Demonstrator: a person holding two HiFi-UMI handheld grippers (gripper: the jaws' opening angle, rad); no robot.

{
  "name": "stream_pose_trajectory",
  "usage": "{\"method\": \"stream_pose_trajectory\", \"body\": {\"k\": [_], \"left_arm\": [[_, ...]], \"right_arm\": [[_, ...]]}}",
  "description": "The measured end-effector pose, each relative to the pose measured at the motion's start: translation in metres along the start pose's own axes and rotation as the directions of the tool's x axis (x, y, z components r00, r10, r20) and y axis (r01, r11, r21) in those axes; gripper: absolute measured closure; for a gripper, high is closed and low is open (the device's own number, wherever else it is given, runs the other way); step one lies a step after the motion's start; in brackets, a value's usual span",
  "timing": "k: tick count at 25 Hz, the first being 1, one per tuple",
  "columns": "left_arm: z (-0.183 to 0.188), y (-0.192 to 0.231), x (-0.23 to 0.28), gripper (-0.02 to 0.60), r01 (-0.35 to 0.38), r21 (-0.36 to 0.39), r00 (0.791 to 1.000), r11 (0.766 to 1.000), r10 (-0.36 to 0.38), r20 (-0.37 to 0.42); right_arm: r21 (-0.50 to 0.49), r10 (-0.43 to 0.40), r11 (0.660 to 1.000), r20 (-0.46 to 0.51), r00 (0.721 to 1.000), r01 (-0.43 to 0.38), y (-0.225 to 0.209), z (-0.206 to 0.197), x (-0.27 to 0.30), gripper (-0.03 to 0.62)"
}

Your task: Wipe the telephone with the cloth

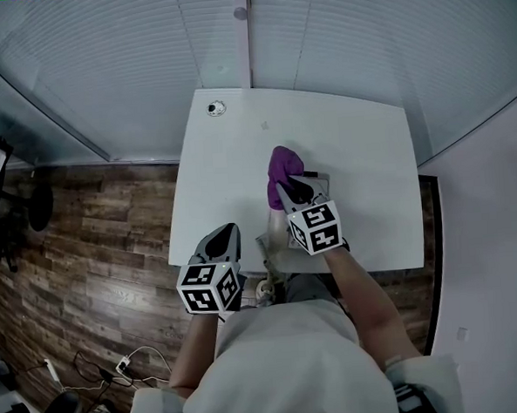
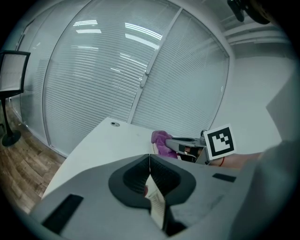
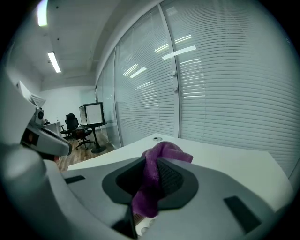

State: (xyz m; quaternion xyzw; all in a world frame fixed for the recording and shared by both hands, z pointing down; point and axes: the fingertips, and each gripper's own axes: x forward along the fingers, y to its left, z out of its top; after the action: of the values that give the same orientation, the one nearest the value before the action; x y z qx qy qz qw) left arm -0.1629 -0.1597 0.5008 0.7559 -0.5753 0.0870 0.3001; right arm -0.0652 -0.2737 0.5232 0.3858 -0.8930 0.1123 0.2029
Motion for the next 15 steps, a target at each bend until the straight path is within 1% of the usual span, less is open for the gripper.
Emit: {"method": "stream_pose_trajectory", "body": {"k": [7, 15], "left_arm": [[-0.006, -0.004, -0.006, 0.56, 0.013, 0.005, 1.0, 1.0, -0.013, -0.004], [-0.014, -0.008, -0.019, 0.56, 0.025, 0.004, 1.0, 1.0, -0.025, -0.004]], "right_arm": [[0.019, -0.005, 1.0, 0.002, 1.0, 0.005, 0.009, -0.01, -0.012, 0.51], [0.012, -0.009, 1.0, -0.005, 1.0, 0.009, 0.025, -0.022, -0.029, 0.51]]}}
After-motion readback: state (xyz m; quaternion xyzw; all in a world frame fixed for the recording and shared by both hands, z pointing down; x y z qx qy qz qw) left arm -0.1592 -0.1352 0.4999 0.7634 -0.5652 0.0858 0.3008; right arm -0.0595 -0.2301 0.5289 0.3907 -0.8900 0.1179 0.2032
